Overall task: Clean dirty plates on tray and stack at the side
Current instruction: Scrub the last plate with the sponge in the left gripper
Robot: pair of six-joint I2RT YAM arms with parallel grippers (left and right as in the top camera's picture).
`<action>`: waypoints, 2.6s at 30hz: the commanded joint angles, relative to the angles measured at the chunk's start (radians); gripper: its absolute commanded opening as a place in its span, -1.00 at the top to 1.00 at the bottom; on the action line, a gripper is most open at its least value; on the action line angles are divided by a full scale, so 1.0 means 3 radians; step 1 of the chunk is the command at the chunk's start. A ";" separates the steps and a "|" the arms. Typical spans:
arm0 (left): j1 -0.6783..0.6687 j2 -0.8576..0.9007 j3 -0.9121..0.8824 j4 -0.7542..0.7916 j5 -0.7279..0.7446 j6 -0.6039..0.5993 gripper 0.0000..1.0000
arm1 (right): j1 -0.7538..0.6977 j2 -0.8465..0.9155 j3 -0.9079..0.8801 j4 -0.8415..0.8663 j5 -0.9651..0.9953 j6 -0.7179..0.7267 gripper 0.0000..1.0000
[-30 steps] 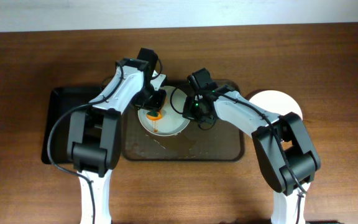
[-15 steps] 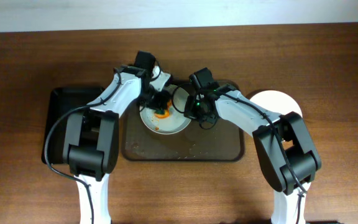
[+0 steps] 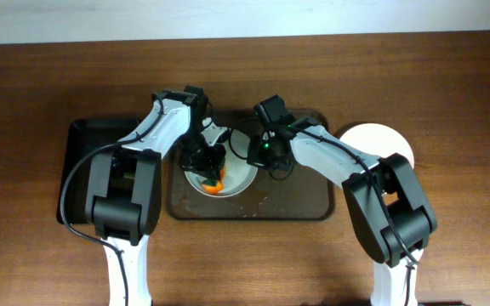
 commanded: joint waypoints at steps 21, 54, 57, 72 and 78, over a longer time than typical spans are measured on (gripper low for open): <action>0.0291 0.0097 0.1203 0.0050 0.0389 -0.0380 1.00 | -0.0024 0.0125 -0.0025 0.0153 0.0161 0.0062 0.92; 0.0292 0.0111 0.1375 0.0025 -0.0497 -0.0523 1.00 | 0.1357 -0.1250 -0.0025 -0.1389 0.3409 0.0122 0.92; 0.0292 0.0111 0.1375 0.0022 -0.0497 -0.0523 1.00 | 0.0664 -0.1146 -0.0142 -0.0964 0.1821 0.0169 0.92; 0.0292 0.0113 0.1375 0.0019 -0.0501 -0.0521 1.00 | -0.0085 -0.0193 -0.0182 0.0646 0.0085 -0.2009 -0.08; 0.0292 0.0117 0.1372 0.0019 -0.0585 -0.0521 1.00 | -0.0067 0.0017 -0.0182 0.0743 0.0102 -0.1400 0.42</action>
